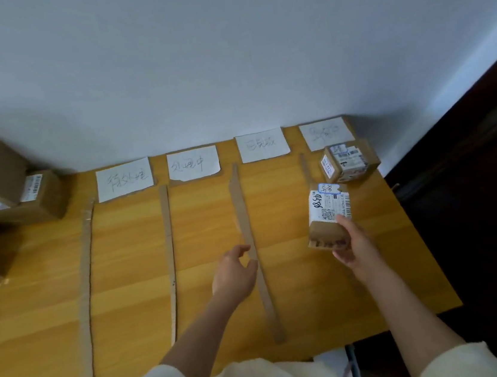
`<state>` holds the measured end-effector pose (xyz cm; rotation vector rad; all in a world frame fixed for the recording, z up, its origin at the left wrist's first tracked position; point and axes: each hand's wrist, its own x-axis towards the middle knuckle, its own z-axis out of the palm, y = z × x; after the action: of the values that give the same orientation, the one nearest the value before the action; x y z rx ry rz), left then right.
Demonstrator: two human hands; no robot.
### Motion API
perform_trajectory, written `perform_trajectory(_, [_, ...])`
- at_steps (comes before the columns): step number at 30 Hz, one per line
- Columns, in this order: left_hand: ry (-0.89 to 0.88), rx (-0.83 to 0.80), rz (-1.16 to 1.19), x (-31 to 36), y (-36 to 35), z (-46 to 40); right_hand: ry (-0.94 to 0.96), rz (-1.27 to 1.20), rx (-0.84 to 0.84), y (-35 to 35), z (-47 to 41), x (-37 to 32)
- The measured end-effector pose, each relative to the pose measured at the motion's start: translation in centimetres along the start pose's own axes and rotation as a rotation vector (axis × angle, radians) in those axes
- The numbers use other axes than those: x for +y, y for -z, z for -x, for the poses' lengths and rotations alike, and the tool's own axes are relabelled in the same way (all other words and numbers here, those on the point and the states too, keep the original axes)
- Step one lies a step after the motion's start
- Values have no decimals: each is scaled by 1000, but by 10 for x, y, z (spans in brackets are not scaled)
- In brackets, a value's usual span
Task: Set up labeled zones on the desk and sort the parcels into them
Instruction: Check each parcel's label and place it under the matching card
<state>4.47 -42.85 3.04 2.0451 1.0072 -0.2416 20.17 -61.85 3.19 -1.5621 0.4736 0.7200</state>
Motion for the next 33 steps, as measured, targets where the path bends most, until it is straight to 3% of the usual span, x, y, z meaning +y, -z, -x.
perform_trajectory(6, [5, 3, -39, 21, -20, -6, -58, -79, 168, 35, -31, -13])
perform_trajectory(20, [31, 29, -87, 32, -27, -16, -154, -250, 310, 36, -82, -38])
perform_trajectory(33, [38, 38, -85, 31, -25, -14, -218, -207, 253, 31, -84, -44])
